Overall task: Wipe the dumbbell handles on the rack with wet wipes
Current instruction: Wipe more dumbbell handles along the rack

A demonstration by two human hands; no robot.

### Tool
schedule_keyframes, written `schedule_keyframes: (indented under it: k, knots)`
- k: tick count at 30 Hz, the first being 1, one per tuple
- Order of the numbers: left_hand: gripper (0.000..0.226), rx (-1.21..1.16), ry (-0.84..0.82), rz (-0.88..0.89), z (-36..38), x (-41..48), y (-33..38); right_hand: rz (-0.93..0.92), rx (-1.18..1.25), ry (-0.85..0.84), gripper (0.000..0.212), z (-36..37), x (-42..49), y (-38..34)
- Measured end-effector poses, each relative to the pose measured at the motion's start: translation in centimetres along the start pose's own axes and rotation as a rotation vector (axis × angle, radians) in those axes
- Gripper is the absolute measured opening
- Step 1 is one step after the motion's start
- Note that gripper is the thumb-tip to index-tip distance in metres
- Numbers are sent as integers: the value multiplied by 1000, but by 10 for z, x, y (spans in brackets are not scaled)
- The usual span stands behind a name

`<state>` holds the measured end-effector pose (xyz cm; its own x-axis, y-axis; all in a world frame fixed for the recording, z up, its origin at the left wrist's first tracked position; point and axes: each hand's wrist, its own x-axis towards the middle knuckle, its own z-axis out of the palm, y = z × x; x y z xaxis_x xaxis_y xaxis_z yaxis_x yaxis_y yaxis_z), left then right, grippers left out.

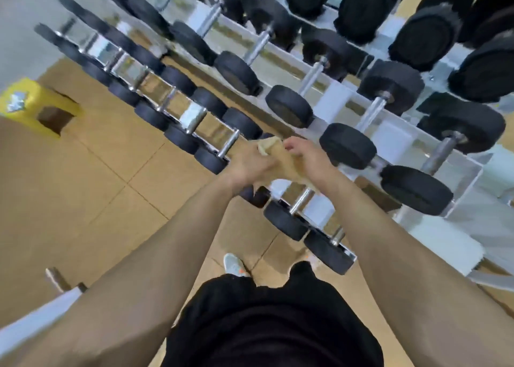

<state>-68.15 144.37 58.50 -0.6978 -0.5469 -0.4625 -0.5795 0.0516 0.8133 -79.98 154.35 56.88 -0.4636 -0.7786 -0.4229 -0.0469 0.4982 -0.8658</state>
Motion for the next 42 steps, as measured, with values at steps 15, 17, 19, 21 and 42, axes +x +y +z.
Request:
schedule_keyframes:
  k: [15, 17, 19, 21, 42]
  knots:
    - [15, -513, 509, -237, -282, -108, -184, -47, -341, -440, 6, 292, 74, -141]
    - [11, -610, 532, -254, -312, -104, -199, -14, -267, -439, 12, 316, 93, -154]
    - [11, -726, 524, -262, -342, -96, -213, 84, -79, -441, 24, 336, 116, -165]
    - [15, -850, 514, -259, -375, -86, -223, 165, 110, -453, 22, 355, 143, -178]
    - [16, -943, 636, -326, -748, 111, -304, 350, 233, -260, 22, 589, 450, -403]
